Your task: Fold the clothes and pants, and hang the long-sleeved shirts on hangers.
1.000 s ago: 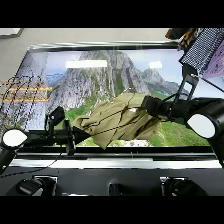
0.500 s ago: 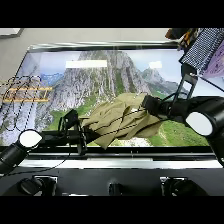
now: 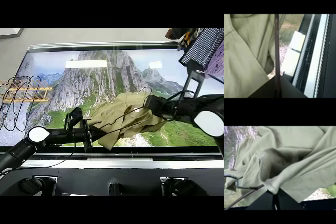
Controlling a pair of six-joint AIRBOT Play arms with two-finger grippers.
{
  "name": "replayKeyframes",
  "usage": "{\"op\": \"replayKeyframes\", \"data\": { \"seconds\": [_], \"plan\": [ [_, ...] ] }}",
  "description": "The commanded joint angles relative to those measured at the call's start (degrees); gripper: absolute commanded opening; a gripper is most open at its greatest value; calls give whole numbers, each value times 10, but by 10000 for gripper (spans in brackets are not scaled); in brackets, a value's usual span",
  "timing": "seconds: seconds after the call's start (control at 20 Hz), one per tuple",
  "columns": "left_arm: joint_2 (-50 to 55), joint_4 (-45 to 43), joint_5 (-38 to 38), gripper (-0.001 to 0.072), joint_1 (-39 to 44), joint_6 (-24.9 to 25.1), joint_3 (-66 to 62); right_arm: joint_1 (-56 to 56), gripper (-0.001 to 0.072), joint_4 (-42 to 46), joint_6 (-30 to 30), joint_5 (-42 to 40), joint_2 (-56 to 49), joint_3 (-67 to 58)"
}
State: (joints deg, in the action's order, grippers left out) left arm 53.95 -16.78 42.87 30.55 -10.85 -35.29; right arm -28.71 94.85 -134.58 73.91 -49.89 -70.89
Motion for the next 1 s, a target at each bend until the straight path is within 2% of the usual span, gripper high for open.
{"op": "replayKeyframes", "data": {
  "seconds": [0.0, 0.25, 0.5, 0.55, 0.65, 0.7, 0.8, 0.9, 0.95],
  "plan": [
    [7, 29, -1, 15, 0, 20, 0, -1, 26, -24, 22, -8, -17, -2],
    [8, 30, -1, 15, 0, 20, 0, -1, 26, -44, 25, -34, -17, -2],
    [13, 29, -1, 15, 0, 19, 0, -1, 27, -83, 63, -38, -17, -2],
    [15, 29, -1, 15, 0, 19, 0, -1, 49, -83, 65, -31, -16, -2],
    [15, 29, -2, 15, 0, 19, 0, -1, 203, -83, 75, -15, -12, -2],
    [15, 29, -1, 15, 0, 19, 0, -1, 248, -82, 79, -9, -8, -2],
    [15, 29, -2, 15, 0, 19, 0, -1, 306, -76, 80, 0, 3, -2],
    [15, 29, -4, 15, 0, 19, 0, -1, 416, -71, 80, 4, 15, -2],
    [15, 30, -5, 16, 0, 19, 0, 0, 438, -69, 80, 4, 22, -2]
  ]
}}
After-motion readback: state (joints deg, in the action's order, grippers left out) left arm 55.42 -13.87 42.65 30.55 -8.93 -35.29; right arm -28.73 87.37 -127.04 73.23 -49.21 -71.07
